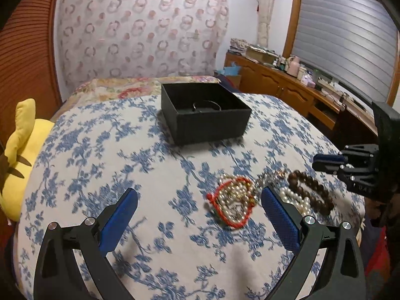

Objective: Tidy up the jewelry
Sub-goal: 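Grasp the brown bead bracelet with the right gripper while the left grasps the red string bracelet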

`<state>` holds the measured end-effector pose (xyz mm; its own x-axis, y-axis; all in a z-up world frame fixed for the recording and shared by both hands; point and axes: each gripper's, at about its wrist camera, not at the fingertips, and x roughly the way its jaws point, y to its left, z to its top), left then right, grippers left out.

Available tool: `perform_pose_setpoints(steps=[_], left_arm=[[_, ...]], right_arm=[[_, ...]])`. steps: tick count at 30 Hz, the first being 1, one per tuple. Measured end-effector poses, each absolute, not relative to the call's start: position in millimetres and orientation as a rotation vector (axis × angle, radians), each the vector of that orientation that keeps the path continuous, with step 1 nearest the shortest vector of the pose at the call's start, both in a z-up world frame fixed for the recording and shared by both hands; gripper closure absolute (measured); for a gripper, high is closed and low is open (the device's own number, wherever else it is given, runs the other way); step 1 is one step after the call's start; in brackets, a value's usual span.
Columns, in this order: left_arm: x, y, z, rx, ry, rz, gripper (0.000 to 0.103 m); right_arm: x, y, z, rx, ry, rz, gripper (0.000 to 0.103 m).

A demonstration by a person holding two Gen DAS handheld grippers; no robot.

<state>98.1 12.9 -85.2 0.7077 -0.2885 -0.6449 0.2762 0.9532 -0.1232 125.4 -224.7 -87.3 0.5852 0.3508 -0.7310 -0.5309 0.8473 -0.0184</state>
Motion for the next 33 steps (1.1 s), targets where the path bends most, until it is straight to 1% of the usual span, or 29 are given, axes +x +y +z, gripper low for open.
perform_pose_setpoints(steps=[3, 5, 7, 8, 9, 10, 11, 13, 18, 23, 25, 28, 29, 30, 31, 33], left_arm=[[95, 11, -88, -0.023, 0.731, -0.327, 0.008], [94, 10, -89, -0.029, 0.738, -0.34, 0.011], [93, 9, -92, -0.033, 0.76, -0.36, 0.026], [93, 8, -93, -0.033, 0.77, -0.369, 0.03], [93, 7, -95, -0.031, 0.781, -0.377, 0.04], [94, 4, -97, -0.022, 0.796, -0.386, 0.049], [95, 2, -99, -0.015, 0.807, -0.392, 0.055], [97, -1, -102, -0.012, 0.825, -0.402, 0.073], [107, 0, -105, -0.021, 0.846, -0.386, 0.081], [121, 0, -110, -0.011, 0.864, -0.364, 0.082], [125, 1, -111, -0.014, 0.872, -0.358, 0.085], [129, 0, -112, -0.016, 0.878, -0.36, 0.086], [129, 0, -112, -0.014, 0.877, -0.362, 0.088], [130, 0, -113, -0.014, 0.879, -0.365, 0.094], [131, 0, -113, -0.016, 0.88, -0.37, 0.097], [133, 0, -114, -0.022, 0.879, -0.379, 0.101]], right_arm=[[121, -227, -96, -0.233, 0.817, 0.53, 0.087], [119, -227, -101, -0.242, 0.826, 0.521, 0.087], [121, -228, -107, -0.251, 0.844, 0.505, 0.086], [122, -228, -109, -0.25, 0.852, 0.501, 0.084], [123, -229, -111, -0.253, 0.861, 0.498, 0.079], [123, -227, -113, -0.26, 0.861, 0.498, 0.078], [122, -228, -114, -0.262, 0.857, 0.497, 0.078], [122, -229, -115, -0.25, 0.849, 0.495, 0.077], [119, -230, -116, -0.246, 0.824, 0.491, 0.077], [120, -232, -116, -0.231, 0.824, 0.492, 0.077], [120, -232, -116, -0.229, 0.824, 0.492, 0.077], [120, -233, -116, -0.23, 0.824, 0.492, 0.077], [121, -233, -116, -0.227, 0.824, 0.493, 0.077], [120, -232, -116, -0.228, 0.824, 0.493, 0.077], [120, -232, -116, -0.227, 0.824, 0.493, 0.077], [120, -232, -116, -0.228, 0.824, 0.492, 0.077]])
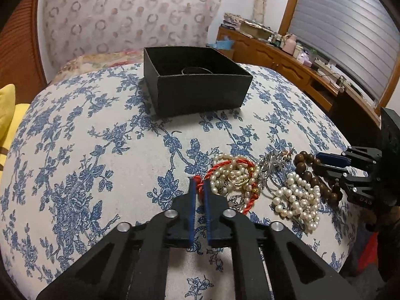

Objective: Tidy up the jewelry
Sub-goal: 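Grasp the brown bead bracelet with the right gripper while the left grasps the red string bracelet, then carry both bracelets into the black box and open both grippers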

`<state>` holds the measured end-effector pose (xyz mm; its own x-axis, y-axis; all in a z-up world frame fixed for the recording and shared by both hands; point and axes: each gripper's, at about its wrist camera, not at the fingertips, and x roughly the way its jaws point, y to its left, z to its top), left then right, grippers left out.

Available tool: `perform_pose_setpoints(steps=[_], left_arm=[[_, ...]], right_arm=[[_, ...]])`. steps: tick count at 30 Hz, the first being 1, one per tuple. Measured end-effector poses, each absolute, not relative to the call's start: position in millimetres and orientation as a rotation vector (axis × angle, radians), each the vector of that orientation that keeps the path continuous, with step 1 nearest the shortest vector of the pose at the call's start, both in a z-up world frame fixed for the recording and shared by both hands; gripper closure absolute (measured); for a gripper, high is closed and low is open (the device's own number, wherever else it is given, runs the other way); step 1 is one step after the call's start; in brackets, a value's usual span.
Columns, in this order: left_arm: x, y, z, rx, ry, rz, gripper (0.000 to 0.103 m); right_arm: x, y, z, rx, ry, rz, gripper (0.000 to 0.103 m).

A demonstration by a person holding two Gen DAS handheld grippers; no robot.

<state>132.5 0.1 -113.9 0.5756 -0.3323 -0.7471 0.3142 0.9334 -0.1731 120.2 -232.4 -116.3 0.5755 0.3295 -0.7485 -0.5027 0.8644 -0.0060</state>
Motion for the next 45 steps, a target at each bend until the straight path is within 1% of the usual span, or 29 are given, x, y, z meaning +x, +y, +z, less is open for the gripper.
perform_pose_setpoints(steps=[2, 3, 4, 5, 12, 19, 25, 30, 35, 40, 45], left_arm=[[132, 1, -113, -0.028, 0.875, -0.388, 0.101], [130, 2, -110, -0.029, 0.864, -0.389, 0.101], [128, 2, -107, -0.033, 0.852, -0.392, 0.101], [127, 3, -104, -0.039, 0.843, -0.396, 0.101], [113, 5, -71, -0.056, 0.749, -0.413, 0.101], [104, 2, -36, -0.05, 0.66, -0.424, 0.101], [103, 3, -17, -0.057, 0.626, -0.433, 0.101], [96, 6, -4, -0.097, 0.604, -0.473, 0.101], [93, -1, 13, -0.066, 0.573, -0.476, 0.101], [92, -6, 32, -0.028, 0.531, -0.459, 0.101], [99, -9, 35, -0.003, 0.524, -0.438, 0.101]], right_arm=[[121, -233, -116, -0.227, 0.824, 0.492, 0.078], [120, -233, -116, -0.227, 0.824, 0.492, 0.08], [121, -234, -116, -0.225, 0.824, 0.49, 0.085], [121, -234, -116, -0.224, 0.825, 0.491, 0.088], [116, -227, -112, -0.243, 0.797, 0.518, 0.088], [112, -224, -89, -0.232, 0.726, 0.516, 0.088], [110, -221, -72, -0.235, 0.687, 0.522, 0.088], [111, -220, -73, -0.238, 0.688, 0.515, 0.088], [111, -221, -71, -0.233, 0.68, 0.511, 0.088], [114, -220, -56, -0.221, 0.649, 0.514, 0.088], [121, -218, -36, -0.22, 0.607, 0.514, 0.088]])
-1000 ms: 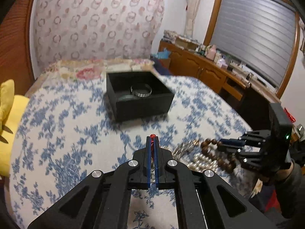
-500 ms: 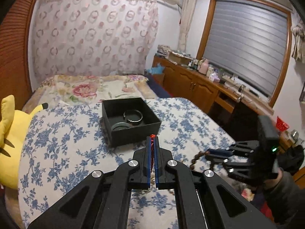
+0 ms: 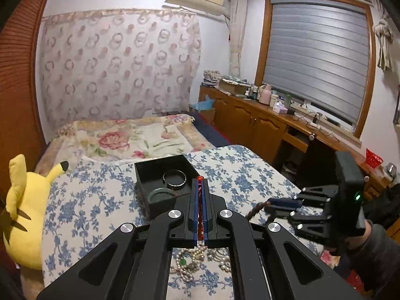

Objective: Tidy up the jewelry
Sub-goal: 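Carry both bracelets into the black box and open both grippers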

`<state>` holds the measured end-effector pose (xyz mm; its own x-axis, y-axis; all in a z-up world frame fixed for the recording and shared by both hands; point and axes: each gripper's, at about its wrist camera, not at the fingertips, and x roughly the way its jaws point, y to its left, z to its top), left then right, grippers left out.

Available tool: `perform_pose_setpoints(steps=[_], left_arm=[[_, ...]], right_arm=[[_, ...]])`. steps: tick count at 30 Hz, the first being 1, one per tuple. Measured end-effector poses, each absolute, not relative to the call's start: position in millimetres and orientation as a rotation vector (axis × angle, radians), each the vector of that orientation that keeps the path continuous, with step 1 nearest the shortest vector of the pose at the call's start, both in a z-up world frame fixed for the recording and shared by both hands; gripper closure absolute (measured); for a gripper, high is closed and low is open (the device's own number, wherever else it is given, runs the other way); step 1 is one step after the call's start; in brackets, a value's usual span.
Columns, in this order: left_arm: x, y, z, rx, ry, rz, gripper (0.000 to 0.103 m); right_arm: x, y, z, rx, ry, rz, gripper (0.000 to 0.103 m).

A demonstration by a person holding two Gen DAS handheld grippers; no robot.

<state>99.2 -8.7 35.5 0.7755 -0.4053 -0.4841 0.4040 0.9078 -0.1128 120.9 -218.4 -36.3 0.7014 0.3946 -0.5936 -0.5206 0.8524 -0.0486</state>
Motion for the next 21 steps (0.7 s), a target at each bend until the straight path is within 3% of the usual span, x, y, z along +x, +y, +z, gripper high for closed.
perform_pose_setpoints(steps=[21], left_arm=[[190, -5, 18, 0.015, 0.552, -0.347, 0.101]], right_arm=[[208, -164, 28, -0.252, 0.467, 0.546, 0.088]])
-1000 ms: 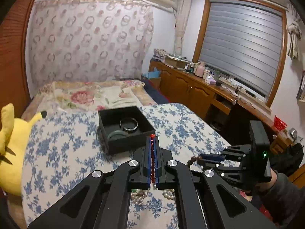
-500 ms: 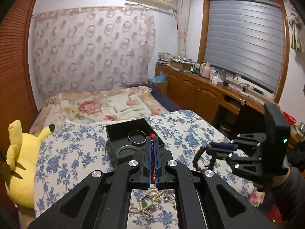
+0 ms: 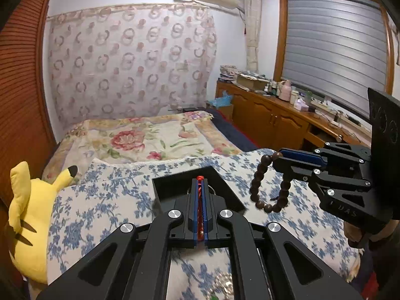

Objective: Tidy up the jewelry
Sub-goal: 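Carry both bracelets into the black box and open both grippers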

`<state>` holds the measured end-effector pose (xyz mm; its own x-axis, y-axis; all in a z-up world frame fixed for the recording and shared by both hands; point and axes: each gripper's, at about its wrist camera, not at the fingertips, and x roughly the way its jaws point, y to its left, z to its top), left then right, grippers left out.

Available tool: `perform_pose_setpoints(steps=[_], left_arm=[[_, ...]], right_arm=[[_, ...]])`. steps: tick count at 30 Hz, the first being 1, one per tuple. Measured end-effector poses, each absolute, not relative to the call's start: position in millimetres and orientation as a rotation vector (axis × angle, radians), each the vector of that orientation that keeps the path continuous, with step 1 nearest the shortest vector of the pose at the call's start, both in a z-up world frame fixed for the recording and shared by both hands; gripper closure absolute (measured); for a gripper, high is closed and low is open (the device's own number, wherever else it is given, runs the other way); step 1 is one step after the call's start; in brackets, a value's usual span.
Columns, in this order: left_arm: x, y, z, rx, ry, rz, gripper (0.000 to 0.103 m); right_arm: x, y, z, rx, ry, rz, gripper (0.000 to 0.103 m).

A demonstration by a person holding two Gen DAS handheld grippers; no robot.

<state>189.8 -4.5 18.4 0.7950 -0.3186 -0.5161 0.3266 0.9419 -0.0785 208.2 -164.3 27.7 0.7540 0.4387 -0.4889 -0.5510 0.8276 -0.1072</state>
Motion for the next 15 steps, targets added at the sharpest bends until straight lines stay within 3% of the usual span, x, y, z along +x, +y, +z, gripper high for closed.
perform_pose_setpoints(steps=[15], left_arm=[[250, 4, -17, -0.041, 0.606, -0.295, 0.101]], right_arm=[[260, -143, -17, -0.286, 0.605, 0.561, 0.088]])
